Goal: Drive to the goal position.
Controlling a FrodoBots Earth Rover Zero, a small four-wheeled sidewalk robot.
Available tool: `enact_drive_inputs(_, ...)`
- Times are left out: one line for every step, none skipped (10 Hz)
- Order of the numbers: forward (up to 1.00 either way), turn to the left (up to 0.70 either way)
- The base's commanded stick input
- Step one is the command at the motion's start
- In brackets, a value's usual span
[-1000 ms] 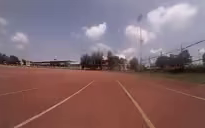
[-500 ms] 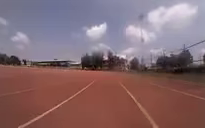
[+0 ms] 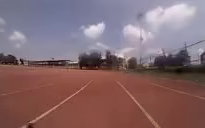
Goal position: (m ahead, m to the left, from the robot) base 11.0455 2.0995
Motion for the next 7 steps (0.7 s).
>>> enact_drive_inputs(0.70, 0.00)
enact_drive_inputs(0.70, 0.00)
enact_drive_inputs(0.70, 0.00)
enact_drive_inputs(0.70, 0.00)
enact_drive_inputs(0.70, 0.00)
enact_drive_inputs(0.70, 0.00)
enact_drive_inputs(0.70, 0.00)
